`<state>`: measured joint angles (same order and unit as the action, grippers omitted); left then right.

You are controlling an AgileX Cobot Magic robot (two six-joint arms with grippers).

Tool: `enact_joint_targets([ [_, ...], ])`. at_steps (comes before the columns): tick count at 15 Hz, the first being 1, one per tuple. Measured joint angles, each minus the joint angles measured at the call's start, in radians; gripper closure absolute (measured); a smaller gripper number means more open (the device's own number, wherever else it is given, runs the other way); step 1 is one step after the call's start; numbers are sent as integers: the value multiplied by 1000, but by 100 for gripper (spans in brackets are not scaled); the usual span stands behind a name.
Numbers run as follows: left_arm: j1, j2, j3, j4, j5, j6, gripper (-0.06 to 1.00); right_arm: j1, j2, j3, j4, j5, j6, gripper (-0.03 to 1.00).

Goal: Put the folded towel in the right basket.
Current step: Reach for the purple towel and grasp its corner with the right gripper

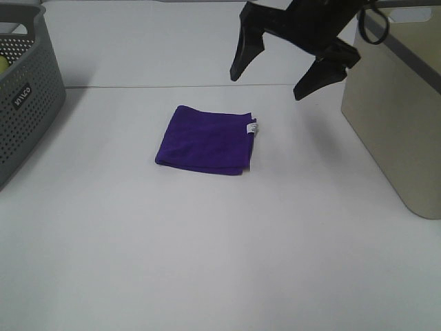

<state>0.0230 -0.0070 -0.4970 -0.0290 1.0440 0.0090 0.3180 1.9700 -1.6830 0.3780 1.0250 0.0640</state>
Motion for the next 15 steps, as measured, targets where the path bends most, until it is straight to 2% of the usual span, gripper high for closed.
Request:
enact_joint_targets([
  [2,0,0,0,0,0,0,-5,0,93,-67,11,-22,1,1],
  [3,0,0,0,0,0,0,-5,0,206,-150,25,-48,1,1],
  [7,0,0,0,0,0,0,-5,0,391,-287,36,-59,1,1],
  [11,0,0,0,0,0,0,-5,0,480,-373,-7,-61,3,1],
  [15,0,0,0,0,0,0,-5,-18,520,-377,-53,-55,38,1],
])
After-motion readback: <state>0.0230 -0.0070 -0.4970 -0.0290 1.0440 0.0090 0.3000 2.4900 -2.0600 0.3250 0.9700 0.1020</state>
